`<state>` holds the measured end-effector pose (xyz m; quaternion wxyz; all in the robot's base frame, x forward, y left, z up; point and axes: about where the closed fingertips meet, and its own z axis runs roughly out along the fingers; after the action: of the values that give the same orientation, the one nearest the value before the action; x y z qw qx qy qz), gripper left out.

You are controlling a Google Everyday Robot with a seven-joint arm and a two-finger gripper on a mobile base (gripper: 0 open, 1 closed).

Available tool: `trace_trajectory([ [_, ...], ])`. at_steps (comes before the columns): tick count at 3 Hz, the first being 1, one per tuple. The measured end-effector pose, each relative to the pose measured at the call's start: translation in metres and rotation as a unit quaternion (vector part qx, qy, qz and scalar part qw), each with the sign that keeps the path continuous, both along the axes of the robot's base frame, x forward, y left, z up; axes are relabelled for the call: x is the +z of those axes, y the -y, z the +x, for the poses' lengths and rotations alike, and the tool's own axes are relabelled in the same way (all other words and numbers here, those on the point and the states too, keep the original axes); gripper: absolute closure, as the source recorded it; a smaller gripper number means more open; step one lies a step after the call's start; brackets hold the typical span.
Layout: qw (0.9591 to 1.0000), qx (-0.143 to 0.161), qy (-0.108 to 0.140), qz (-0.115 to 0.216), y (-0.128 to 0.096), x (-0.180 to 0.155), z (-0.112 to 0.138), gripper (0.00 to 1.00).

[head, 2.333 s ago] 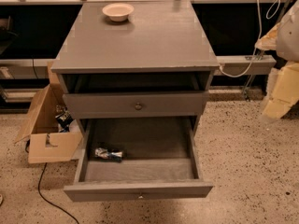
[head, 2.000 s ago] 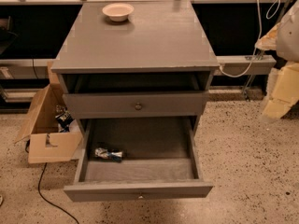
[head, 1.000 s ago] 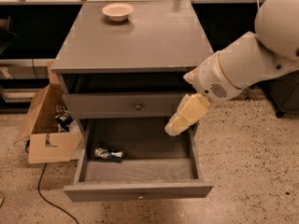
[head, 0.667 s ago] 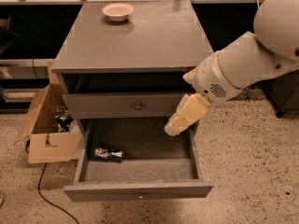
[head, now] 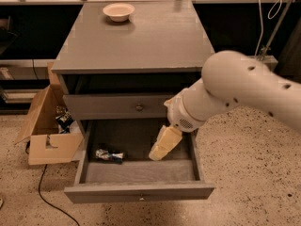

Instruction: Pick redbull can from middle drawer and place on counter

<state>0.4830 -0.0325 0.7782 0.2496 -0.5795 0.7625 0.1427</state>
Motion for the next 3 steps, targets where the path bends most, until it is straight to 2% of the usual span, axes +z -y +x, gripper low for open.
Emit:
trace_trajectory([
  [1,0.9998,0.02,-0.005,0.003,-0.029,-0.062,0.006,0.0],
  [2,0.9987,0.035,-0.016,0.032,-0.063,-0.126,0.019,0.0],
  [3,0.9987,0.035,-0.016,0.032,-0.063,-0.126,0.019,0.0],
])
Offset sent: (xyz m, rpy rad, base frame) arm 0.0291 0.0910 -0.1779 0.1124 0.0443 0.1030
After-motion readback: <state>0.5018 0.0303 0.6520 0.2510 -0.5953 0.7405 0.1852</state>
